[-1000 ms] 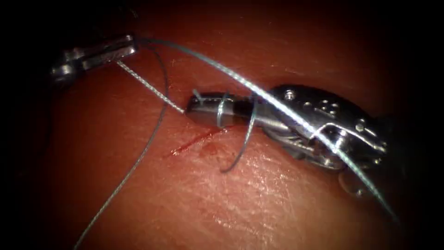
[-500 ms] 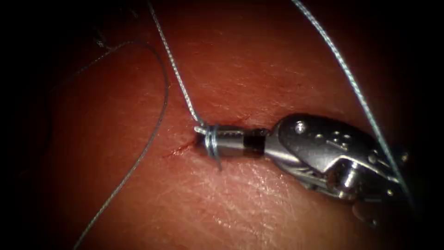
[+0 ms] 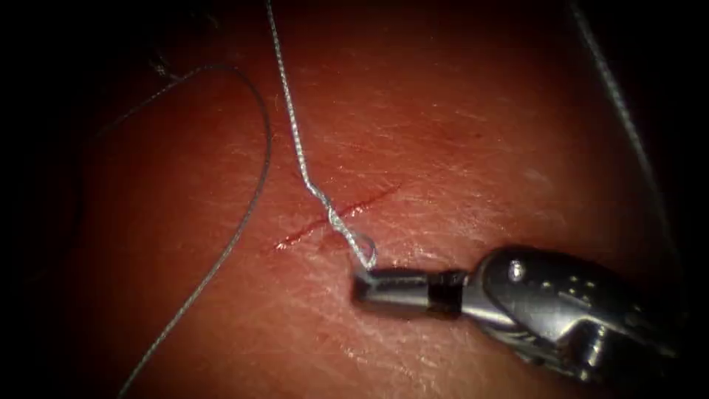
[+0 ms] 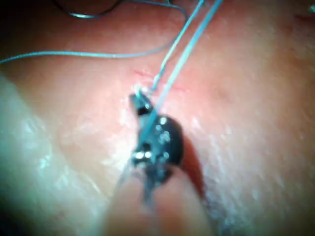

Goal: Wound Closure

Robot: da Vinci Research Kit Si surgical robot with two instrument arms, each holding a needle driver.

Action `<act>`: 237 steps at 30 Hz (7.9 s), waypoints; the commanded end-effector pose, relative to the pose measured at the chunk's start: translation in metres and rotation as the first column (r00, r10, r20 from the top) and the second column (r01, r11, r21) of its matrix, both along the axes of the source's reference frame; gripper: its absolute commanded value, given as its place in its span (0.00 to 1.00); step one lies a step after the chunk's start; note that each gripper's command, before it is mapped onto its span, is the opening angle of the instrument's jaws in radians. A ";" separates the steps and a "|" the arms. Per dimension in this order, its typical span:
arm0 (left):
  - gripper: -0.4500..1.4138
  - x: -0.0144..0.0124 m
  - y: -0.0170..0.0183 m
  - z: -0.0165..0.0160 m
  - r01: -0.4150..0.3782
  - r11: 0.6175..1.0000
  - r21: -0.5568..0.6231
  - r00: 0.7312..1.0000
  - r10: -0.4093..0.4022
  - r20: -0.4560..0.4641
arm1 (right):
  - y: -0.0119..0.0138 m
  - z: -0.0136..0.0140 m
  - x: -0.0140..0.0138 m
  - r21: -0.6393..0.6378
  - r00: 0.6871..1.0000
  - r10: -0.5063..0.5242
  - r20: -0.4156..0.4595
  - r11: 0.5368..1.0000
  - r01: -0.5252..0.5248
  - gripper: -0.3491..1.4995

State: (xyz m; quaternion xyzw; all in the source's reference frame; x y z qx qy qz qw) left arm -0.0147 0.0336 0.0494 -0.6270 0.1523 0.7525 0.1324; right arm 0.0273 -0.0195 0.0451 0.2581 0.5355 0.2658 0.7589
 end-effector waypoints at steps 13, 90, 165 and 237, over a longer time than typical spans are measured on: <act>0.00 -0.0010 0.0043 0.0023 0.016 1.000 -0.024 1.000 -0.017 -0.022 | -0.0044 -0.0021 -0.0018 0.041 0.998 -0.047 -0.037 0.998 0.049 0.00; 0.00 -0.0111 -0.0268 -0.0122 -0.004 0.968 0.253 0.967 -0.060 0.246 | 0.0149 0.0020 0.0109 0.069 0.936 0.063 -0.347 0.997 -0.042 0.22; 0.00 -0.0094 -0.0267 -0.0113 0.028 0.965 0.259 0.950 -0.106 0.292 | 0.0113 0.0067 0.0067 -0.205 0.742 -0.489 -0.458 0.871 0.447 0.29; 0.00 -0.0066 -0.0248 -0.0040 0.056 0.971 0.234 0.953 -0.121 0.277 | 0.0097 0.0009 0.0097 -0.312 0.368 -0.736 -0.568 0.607 0.731 0.48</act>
